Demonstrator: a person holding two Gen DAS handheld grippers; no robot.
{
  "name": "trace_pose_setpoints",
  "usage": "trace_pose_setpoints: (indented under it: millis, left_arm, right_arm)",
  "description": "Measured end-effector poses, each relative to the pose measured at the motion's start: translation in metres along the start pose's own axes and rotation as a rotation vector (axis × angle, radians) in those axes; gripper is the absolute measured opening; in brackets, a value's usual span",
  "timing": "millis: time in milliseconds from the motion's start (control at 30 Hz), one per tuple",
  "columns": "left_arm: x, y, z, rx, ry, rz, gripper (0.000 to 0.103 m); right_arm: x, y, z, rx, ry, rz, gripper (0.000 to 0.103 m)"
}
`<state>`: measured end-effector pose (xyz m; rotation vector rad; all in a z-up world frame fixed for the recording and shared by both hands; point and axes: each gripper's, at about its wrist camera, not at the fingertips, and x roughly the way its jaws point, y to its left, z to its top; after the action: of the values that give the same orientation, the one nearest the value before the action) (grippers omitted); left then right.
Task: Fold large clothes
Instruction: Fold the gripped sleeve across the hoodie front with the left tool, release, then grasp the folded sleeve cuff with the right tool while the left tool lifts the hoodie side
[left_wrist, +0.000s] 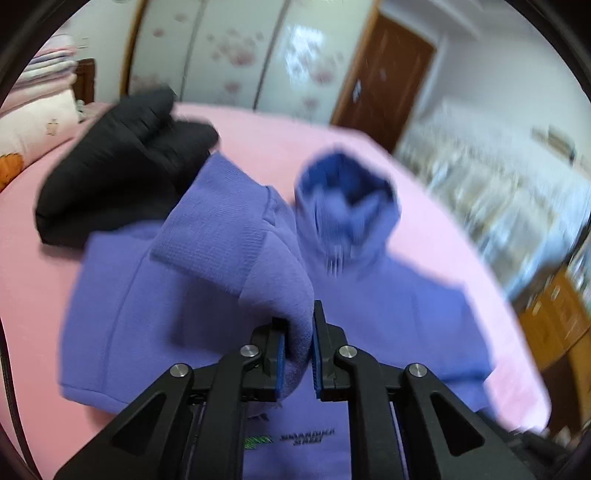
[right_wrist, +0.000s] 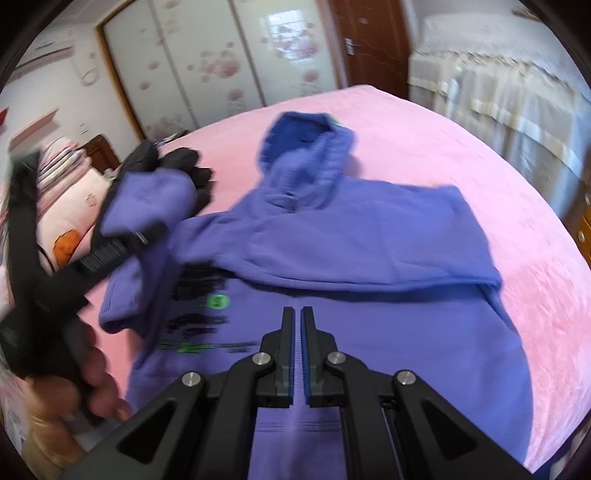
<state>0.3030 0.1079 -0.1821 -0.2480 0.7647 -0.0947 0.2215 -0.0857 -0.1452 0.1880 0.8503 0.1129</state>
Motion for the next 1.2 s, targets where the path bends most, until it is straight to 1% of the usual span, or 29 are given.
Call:
trace_pose_setpoints:
  millis: [33, 67, 133, 200, 233, 267, 333, 400, 433, 500, 533, 567, 633, 700, 733, 800, 867, 933, 1000, 1100, 1133, 1167, 1200]
  left_arm:
    - [0.013, -0.012, -0.008, 0.026, 0.039, 0.013, 0.014]
    - [0.022, -0.015, -0.017, 0.039, 0.068, 0.016, 0.021]
    - [0.035, -0.019, -0.029, 0.049, 0.12, 0.001, 0.033]
    - [0.037, -0.019, -0.036, 0.042, 0.139, -0.025, 0.041]
    - [0.035, -0.018, -0.038, 0.04, 0.146, -0.035, 0.05]
    - [0.034, -0.023, -0.033, 0.037, 0.142, -0.042, 0.057]
    - [0.019, -0.019, -0.032, 0.026, 0.108, -0.062, 0.063]
    - [-0.002, -0.013, -0.03, 0.012, 0.073, -0.077, 0.064]
    - [-0.017, -0.008, -0.028, -0.004, 0.04, -0.085, 0.065]
    - [-0.039, 0.004, -0.027, -0.029, -0.011, -0.074, 0.071]
    - [-0.056, 0.015, -0.027, -0.051, -0.056, -0.049, 0.075]
    - [-0.066, 0.023, -0.029, -0.065, -0.083, -0.029, 0.077]
    - [-0.085, 0.044, -0.034, -0.099, -0.131, 0.028, 0.077]
    - [-0.098, 0.067, -0.044, -0.138, -0.145, 0.084, 0.077]
    - [-0.101, 0.079, -0.049, -0.16, -0.139, 0.11, 0.077]
    - [-0.101, 0.101, -0.06, -0.195, -0.11, 0.146, 0.077]
    - [-0.092, 0.12, -0.073, -0.232, -0.052, 0.184, 0.077]
    - [-0.083, 0.135, -0.084, -0.273, 0.0, 0.186, 0.077]
    - [-0.077, 0.141, -0.089, -0.292, 0.021, 0.18, 0.077]
    - [-0.064, 0.139, -0.09, -0.277, 0.036, 0.177, 0.077]
    - [-0.059, 0.136, -0.089, -0.261, 0.041, 0.179, 0.077]
    - [-0.056, 0.134, -0.087, -0.251, 0.046, 0.181, 0.077]
    - [-0.05, 0.131, -0.085, -0.243, 0.047, 0.182, 0.077]
  right_arm:
    - [0.002, -0.008, -0.001, 0.014, 0.006, -0.007, 0.003]
    - [0.005, -0.017, -0.002, 0.029, 0.014, -0.012, 0.003]
    - [0.009, -0.028, -0.003, 0.047, 0.026, -0.018, 0.003]
    - [0.013, -0.036, -0.004, 0.058, 0.036, -0.013, 0.003]
    - [0.014, -0.036, -0.005, 0.061, 0.038, -0.012, 0.003]
    - [0.016, -0.037, -0.005, 0.062, 0.04, -0.007, 0.003]
    - [0.019, -0.035, -0.004, 0.063, 0.044, 0.01, 0.003]
    - [0.021, -0.031, -0.003, 0.061, 0.046, 0.033, 0.003]
    - [0.023, -0.029, -0.002, 0.057, 0.049, 0.05, 0.003]
    - [0.026, -0.023, 0.0, 0.052, 0.056, 0.089, 0.003]
    - [0.028, -0.019, 0.002, 0.05, 0.061, 0.108, 0.007]
    - [0.028, -0.018, 0.002, 0.05, 0.062, 0.12, 0.011]
    - [0.032, -0.012, 0.006, 0.061, 0.062, 0.163, 0.029]
    - [0.039, -0.01, 0.009, 0.075, 0.065, 0.2, 0.036]
    - [0.043, -0.009, 0.01, 0.082, 0.069, 0.213, 0.037]
    - [0.055, -0.008, 0.013, 0.1, 0.083, 0.231, 0.037]
    - [0.074, -0.008, 0.016, 0.125, 0.116, 0.243, 0.037]
    - [0.096, -0.009, 0.017, 0.161, 0.161, 0.248, 0.037]
    - [0.116, -0.01, 0.017, 0.208, 0.2, 0.277, 0.037]
    - [0.138, -0.008, 0.016, 0.264, 0.234, 0.31, 0.037]
    - [0.143, -0.004, 0.017, 0.265, 0.237, 0.324, 0.031]
    - [0.144, -0.001, 0.018, 0.256, 0.232, 0.326, 0.022]
    - [0.143, 0.003, 0.02, 0.239, 0.225, 0.33, 0.017]
